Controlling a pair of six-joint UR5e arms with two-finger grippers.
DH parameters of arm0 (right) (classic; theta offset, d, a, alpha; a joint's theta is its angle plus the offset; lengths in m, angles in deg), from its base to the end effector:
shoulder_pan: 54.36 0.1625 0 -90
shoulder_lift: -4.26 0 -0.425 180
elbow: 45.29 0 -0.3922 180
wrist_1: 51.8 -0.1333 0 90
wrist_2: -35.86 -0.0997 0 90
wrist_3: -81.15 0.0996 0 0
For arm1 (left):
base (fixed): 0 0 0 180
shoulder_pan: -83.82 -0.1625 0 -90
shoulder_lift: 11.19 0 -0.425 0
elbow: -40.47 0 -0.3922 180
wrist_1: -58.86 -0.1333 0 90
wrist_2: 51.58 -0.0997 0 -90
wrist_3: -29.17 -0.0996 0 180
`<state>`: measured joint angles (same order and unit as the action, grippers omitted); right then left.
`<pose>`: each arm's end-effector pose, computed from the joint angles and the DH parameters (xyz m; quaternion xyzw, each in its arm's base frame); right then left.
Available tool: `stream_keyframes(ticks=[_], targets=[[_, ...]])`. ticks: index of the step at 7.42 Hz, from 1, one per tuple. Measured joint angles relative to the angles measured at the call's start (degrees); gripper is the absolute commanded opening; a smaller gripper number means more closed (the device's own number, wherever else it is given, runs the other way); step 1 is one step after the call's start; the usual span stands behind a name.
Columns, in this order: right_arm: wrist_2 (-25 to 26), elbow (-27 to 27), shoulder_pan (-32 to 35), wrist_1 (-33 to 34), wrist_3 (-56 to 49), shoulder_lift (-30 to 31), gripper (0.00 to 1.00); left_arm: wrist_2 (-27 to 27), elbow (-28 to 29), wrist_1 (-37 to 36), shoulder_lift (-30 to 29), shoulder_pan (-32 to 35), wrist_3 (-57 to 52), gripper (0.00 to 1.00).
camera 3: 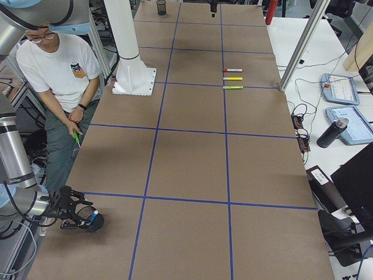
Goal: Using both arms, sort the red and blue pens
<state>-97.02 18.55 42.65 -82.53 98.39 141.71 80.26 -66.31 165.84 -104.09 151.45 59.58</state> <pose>0.0551 0.0885 0.8028 0.3407 -0.3669 0.0364 0.8649 0.1342 -0.5018 0.4549 0.1125 0.4342 0.0499 0.8924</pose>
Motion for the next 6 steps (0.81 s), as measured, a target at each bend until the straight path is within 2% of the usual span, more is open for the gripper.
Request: stream_keyframes(ticks=[2,3,5,6], targets=[[-1.51,3.47,0.12,3.45,0.35,-0.20,1.00,0.00,-0.05,-0.01,0.00,-0.04,0.06,1.00],[-2.54,7.48,0.22,7.77,0.42,-0.40,1.00,0.00,-0.07,-0.01,0.00,-0.04,0.08,1.00],[-6.57,18.99,2.94,22.21,0.42,-2.21,1.00,0.00,-0.03,-0.01,0.00,-0.19,0.09,1.00],[-8.70,23.07,4.81,30.20,0.37,-5.56,1.00,-0.02,0.10,0.01,-0.06,-0.59,0.50,1.00]])
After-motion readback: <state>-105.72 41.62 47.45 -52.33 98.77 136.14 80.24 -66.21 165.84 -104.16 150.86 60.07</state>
